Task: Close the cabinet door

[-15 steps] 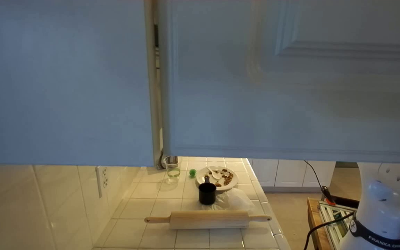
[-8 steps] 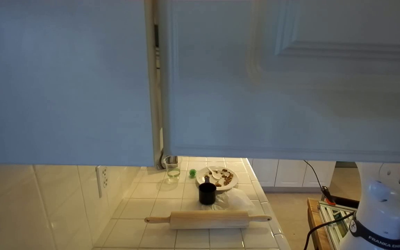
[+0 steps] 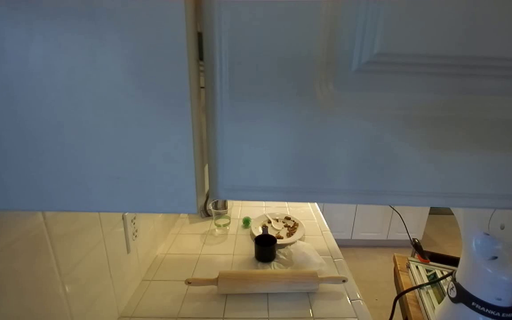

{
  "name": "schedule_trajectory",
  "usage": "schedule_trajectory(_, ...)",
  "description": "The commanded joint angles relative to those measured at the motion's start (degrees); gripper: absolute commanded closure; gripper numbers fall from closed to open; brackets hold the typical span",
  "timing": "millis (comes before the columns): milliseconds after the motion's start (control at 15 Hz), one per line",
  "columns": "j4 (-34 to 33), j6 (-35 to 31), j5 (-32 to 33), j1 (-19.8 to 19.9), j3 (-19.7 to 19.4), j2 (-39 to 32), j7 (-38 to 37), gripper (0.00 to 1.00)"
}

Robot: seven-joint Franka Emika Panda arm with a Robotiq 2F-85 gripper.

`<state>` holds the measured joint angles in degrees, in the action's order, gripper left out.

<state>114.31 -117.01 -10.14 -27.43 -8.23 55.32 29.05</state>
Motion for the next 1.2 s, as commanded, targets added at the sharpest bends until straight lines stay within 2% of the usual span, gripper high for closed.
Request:
schedule_trajectory(0,-5.0,0.5,-2.9,-3.4,-1.4,-4.2,6.9,0.0)
schedule_trajectory(200,-5.8,1.1,-5.4,-5.5,-1.8,-4.9,11.8,0.0)
schedule_trajectory(333,-6.4,3.8,-7.9,-7.1,-2.2,-4.8,14.2,0.0)
schedule_trajectory(733,-5.2,4.4,-13.7,-8.5,-2.8,-1.8,20.6,0.0)
schedule_trajectory(1133,-5.4,5.8,-20.0,-13.2,-4.6,-0.8,30.2,0.0)
